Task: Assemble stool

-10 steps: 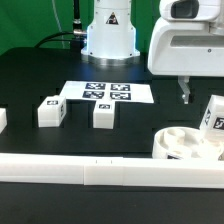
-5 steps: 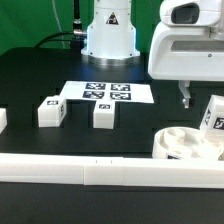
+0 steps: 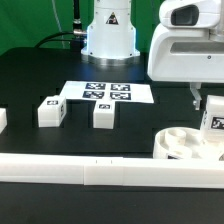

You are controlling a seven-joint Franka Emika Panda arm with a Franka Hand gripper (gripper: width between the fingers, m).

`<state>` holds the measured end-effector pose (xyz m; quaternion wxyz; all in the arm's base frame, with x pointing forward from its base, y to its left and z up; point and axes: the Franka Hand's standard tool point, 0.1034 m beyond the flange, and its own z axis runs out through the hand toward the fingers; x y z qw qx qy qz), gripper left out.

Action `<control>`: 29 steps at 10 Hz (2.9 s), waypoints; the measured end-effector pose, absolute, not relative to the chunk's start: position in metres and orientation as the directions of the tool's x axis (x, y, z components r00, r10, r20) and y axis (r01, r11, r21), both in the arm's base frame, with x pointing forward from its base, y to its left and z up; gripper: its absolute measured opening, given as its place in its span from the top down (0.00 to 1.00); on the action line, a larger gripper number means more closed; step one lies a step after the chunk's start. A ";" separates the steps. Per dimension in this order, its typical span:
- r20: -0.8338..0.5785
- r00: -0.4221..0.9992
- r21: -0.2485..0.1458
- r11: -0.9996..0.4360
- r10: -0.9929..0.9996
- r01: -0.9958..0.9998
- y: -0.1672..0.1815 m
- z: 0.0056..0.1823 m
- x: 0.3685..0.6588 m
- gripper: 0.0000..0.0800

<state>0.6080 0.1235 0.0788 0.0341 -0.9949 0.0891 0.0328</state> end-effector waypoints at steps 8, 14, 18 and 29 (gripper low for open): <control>-0.088 0.720 -0.127 -0.709 -0.688 -0.693 0.129 0.077 0.608 0.58; -0.202 0.235 -0.109 -0.217 -0.951 -0.970 0.129 0.078 0.612 0.58; -0.227 -0.050 -0.051 0.063 -0.973 -0.997 0.131 0.077 0.612 0.58; -0.238 0.082 -0.094 -0.061 -0.968 -0.994 0.133 0.095 0.604 0.19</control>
Offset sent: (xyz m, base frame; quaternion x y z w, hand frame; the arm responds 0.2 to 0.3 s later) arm 0.0000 0.0000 0.0000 0.0000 0.0000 0.1296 0.9916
